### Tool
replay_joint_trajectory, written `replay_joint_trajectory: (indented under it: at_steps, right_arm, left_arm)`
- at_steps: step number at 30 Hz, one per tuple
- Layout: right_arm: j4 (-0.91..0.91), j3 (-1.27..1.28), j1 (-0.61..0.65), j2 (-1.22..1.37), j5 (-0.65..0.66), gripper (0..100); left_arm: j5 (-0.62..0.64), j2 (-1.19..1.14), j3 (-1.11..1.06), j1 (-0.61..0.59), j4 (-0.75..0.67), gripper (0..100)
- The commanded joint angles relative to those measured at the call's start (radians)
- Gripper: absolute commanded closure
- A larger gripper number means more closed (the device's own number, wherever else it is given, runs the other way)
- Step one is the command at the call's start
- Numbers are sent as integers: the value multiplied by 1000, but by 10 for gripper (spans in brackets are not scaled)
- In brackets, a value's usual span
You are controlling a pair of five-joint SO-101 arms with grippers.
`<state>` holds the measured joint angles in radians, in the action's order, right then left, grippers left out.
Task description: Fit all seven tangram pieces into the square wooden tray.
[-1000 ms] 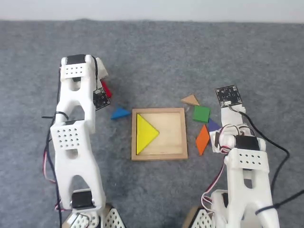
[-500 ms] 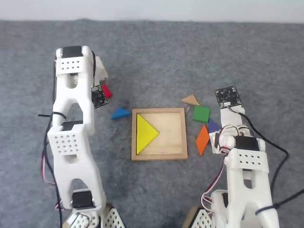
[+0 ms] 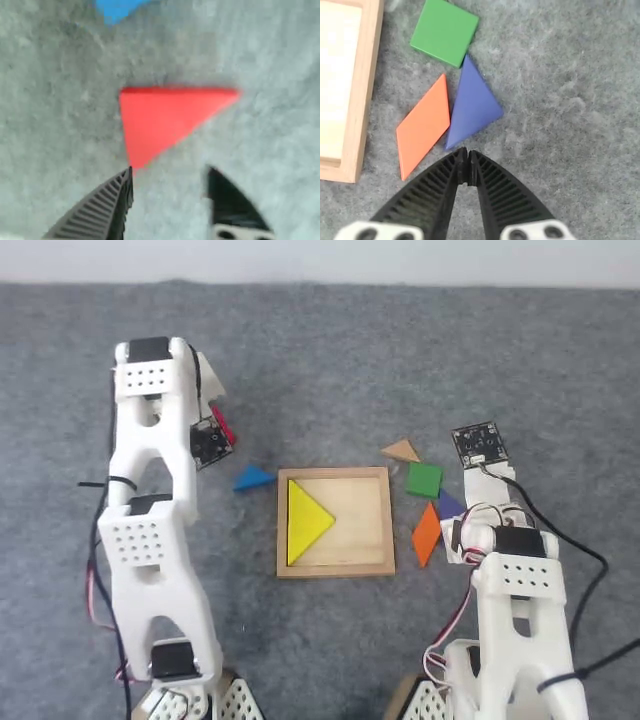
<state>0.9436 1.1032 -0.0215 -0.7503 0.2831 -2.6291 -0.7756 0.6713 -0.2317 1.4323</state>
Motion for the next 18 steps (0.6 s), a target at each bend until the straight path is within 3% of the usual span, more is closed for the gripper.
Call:
replay_joint_trajectory:
  at_steps: [1, 4, 10, 18]
  right_arm:
    - [-22, -11, -10, -13, 12, 979]
    - [-22, -11, -10, -13, 12, 979]
    - [-22, -11, -8, -13, 12, 979]
    - [-41, -8, -8, -13, 12, 979]
  left_arm:
    - [-51, -54, 27, -31, -215, 581]
    - [-58, -127, 28, -34, -301, 563]
    - [-129, -150, 45, -21, -279, 563]
    - [-133, -127, 243, 6, 26, 563]
